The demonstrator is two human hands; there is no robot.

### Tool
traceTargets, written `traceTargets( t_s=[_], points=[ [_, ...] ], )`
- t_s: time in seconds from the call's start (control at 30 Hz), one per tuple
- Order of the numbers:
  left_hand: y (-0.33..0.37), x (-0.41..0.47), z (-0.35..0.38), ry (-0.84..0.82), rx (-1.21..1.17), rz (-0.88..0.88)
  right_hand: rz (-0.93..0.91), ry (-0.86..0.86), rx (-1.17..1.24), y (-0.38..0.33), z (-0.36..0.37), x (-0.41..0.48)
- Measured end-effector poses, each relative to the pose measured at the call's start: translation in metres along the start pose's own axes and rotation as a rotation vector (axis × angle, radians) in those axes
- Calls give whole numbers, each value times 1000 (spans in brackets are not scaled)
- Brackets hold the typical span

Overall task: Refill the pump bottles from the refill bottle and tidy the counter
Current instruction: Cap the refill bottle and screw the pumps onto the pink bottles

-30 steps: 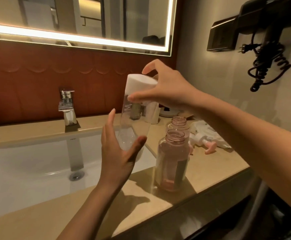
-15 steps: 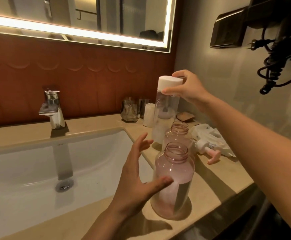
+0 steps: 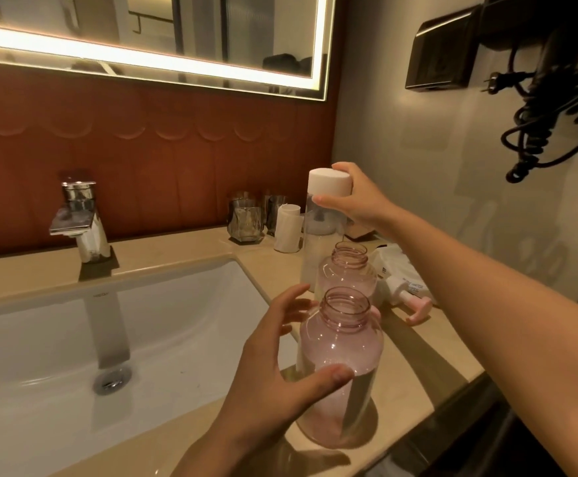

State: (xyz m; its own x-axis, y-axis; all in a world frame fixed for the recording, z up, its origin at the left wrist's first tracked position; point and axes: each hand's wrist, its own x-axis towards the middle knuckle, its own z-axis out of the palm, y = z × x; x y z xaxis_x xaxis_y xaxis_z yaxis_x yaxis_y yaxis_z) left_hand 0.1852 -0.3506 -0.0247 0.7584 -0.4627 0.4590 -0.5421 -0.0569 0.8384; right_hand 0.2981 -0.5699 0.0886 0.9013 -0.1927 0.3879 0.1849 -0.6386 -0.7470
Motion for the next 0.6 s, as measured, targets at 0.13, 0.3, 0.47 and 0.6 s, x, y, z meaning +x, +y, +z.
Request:
traceTargets(
  t_s=[0.13,0.3,0.47,0.6],
  points=[
    [0,0,0,-58,12,0,41,-57,-2,5,-8,-3],
    [2,-3,-3,-88,16,-33,76,-124,-35,-1,-11,-8],
    [7,-5,-3,-124,2,-26,110,-166,26,-3,-18,-20],
    [5,-6,-2,-128,1,-23,90,-82,-79,5,-25,-43]
  ],
)
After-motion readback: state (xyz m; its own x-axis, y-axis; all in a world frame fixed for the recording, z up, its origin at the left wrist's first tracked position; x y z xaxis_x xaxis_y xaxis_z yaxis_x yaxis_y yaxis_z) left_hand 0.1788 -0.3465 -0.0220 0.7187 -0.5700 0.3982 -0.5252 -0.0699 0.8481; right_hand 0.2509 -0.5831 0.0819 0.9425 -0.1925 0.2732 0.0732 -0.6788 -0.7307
